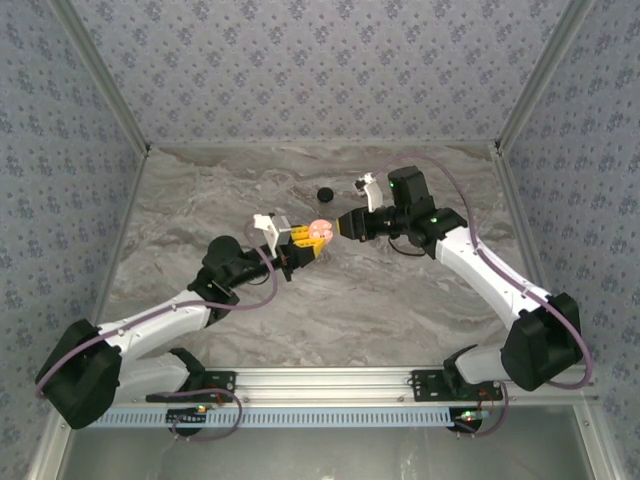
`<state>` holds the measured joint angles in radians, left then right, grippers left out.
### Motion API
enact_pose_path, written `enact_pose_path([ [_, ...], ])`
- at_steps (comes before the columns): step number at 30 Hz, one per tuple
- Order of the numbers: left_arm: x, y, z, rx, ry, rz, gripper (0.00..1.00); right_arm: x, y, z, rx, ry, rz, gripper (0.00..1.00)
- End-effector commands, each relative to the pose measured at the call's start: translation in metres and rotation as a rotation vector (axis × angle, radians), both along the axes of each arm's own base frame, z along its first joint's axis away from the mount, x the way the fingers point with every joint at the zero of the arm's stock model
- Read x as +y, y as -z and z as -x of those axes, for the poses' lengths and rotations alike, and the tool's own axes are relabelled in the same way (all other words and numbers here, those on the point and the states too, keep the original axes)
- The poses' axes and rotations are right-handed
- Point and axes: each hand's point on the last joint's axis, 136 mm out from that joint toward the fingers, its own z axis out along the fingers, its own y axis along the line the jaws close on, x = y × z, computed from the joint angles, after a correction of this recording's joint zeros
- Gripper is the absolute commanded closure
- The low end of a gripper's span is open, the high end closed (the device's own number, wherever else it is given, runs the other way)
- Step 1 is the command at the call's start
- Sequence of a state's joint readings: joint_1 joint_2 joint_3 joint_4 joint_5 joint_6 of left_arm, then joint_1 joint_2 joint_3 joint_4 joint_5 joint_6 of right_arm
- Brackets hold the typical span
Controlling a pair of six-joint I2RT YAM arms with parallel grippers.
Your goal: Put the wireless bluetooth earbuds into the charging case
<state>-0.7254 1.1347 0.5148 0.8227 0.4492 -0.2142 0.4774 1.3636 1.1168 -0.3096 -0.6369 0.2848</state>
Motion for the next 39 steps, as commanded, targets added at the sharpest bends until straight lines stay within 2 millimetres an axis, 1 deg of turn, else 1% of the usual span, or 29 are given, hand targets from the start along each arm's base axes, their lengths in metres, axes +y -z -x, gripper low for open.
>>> enact_pose_path([
  [1,-0.006,-0.027,0.009,-0.068,0.051,0.053,0.96,0.007,-0.002,0.005,0.021,-0.049,-0.049,0.8],
  [12,-0.01,-0.025,0.011,-0.065,0.069,0.049,0.96,0.017,-0.014,0.015,0.016,-0.117,-0.109,0.82],
  [15,-0.01,-0.021,0.01,-0.056,0.063,0.041,0.96,0.019,-0.021,0.018,0.011,-0.136,-0.14,0.83],
  [22,-0.008,-0.01,0.005,-0.034,0.031,0.021,0.96,0.021,-0.042,0.033,-0.025,-0.195,-0.217,0.83],
  [28,-0.007,-0.004,0.0,-0.02,0.002,0.003,0.96,0.02,-0.053,0.043,-0.052,-0.231,-0.238,0.83],
  [31,-0.006,0.0,-0.005,-0.009,-0.021,-0.005,0.96,0.019,-0.055,0.045,-0.06,-0.233,-0.238,0.83],
  [39,-0.004,0.006,-0.013,0.015,-0.064,-0.022,0.96,0.014,-0.048,0.042,-0.069,-0.203,-0.2,0.83],
])
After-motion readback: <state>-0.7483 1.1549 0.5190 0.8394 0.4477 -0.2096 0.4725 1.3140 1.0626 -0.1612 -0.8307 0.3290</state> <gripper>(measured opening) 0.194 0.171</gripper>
